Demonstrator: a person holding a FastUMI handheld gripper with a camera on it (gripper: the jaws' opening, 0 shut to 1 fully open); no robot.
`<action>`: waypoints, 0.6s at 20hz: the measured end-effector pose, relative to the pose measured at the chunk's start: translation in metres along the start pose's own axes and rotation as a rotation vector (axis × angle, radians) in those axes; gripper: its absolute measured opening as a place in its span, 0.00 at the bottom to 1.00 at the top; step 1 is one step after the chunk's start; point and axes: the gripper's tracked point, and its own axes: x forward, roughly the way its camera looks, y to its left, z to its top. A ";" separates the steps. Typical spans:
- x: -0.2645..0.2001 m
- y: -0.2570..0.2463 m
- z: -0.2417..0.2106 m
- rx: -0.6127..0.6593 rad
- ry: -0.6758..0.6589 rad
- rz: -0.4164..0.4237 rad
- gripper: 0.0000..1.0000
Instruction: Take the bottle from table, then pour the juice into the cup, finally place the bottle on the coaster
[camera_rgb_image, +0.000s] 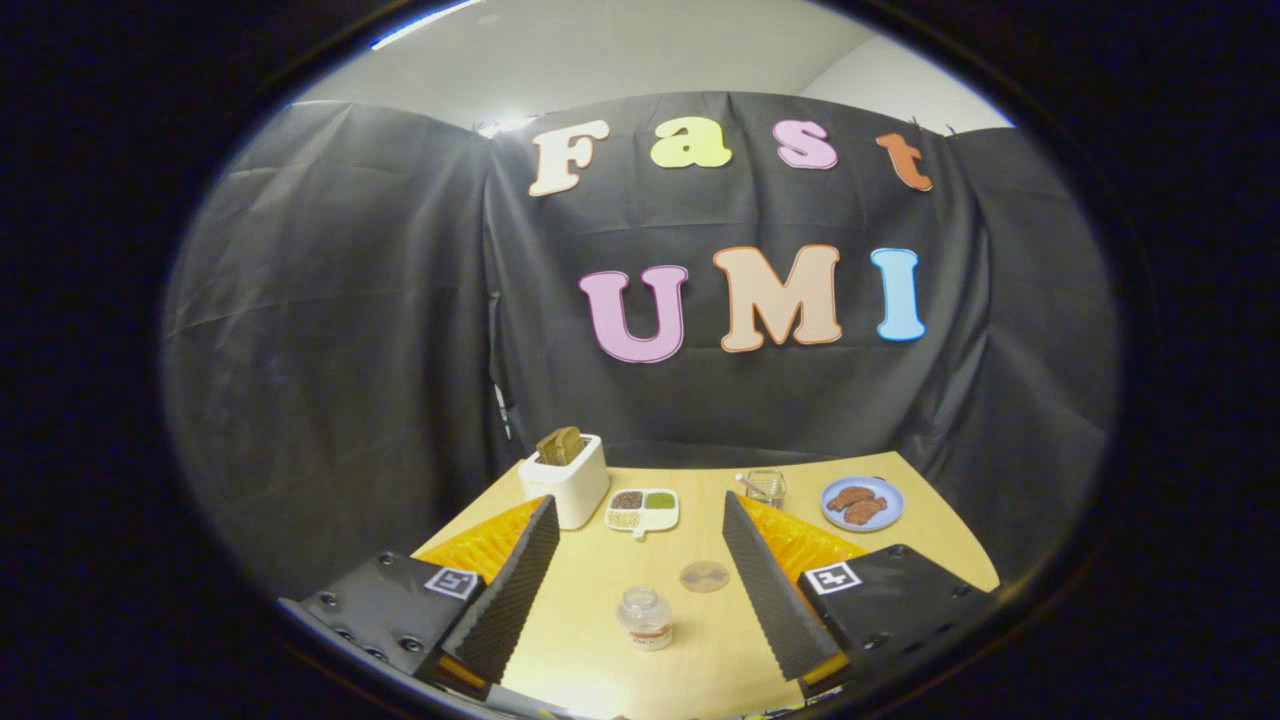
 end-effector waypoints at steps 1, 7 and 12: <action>-0.002 0.002 -0.003 0.003 -0.004 -0.011 1.00; -0.012 0.014 -0.019 0.043 -0.024 -0.087 1.00; -0.022 0.025 -0.050 0.047 0.008 -0.170 1.00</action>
